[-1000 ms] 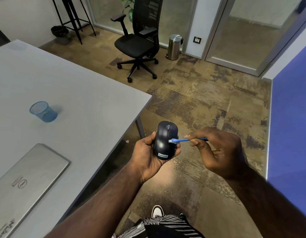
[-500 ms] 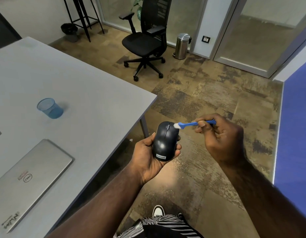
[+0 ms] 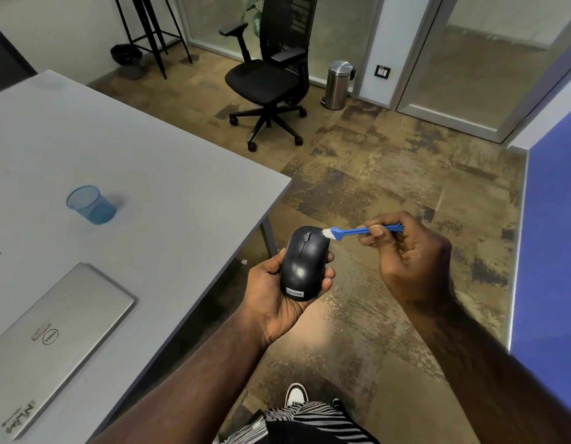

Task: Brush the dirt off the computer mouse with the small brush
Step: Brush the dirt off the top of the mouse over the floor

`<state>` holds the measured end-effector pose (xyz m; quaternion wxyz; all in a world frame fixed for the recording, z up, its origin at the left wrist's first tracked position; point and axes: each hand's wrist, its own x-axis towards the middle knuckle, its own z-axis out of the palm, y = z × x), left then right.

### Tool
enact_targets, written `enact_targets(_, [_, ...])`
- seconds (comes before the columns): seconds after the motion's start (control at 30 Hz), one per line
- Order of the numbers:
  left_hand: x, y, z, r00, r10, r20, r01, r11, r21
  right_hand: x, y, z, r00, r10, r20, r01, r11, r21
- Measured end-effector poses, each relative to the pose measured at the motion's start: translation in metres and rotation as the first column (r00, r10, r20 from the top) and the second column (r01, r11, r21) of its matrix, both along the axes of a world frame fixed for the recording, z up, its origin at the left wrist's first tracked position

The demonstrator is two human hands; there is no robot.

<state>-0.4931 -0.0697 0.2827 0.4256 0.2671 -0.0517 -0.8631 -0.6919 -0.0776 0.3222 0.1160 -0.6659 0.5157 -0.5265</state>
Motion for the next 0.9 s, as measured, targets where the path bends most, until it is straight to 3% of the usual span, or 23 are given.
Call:
enact_targets(0.17, [0.003, 0.000, -0.005, 1.000, 0.028, 0.014, -0.029, 0.997, 0.072, 0.006, 0.012, 0.000, 0.985, 0.170, -0.014, -0.170, 0.985, -0.004])
enact_targets(0.37, [0.001, 0.001, -0.002, 1.000, 0.010, -0.015, -0.010, 0.999, 0.041, 0.001, 0.001, -0.003, 1.000, -0.003, 0.029, 0.003, 1.000, 0.011])
enact_targets(0.6, [0.002, 0.000, -0.003, 0.999, 0.045, 0.000, -0.045, 0.993, 0.105, 0.008, 0.020, -0.001, 0.982, 0.190, 0.014, -0.190, 0.982, 0.016])
enact_targets(0.77, [-0.001, 0.001, -0.001, 1.000, 0.022, -0.007, -0.021, 0.997, 0.080, 0.008, 0.015, 0.000, 0.996, 0.062, 0.060, -0.063, 0.998, 0.015])
enact_targets(0.9, [-0.003, 0.000, 0.000, 0.998, 0.051, 0.041, -0.055, 0.994, 0.100, 0.017, 0.027, 0.004, 0.970, 0.242, -0.030, -0.241, 0.970, 0.015])
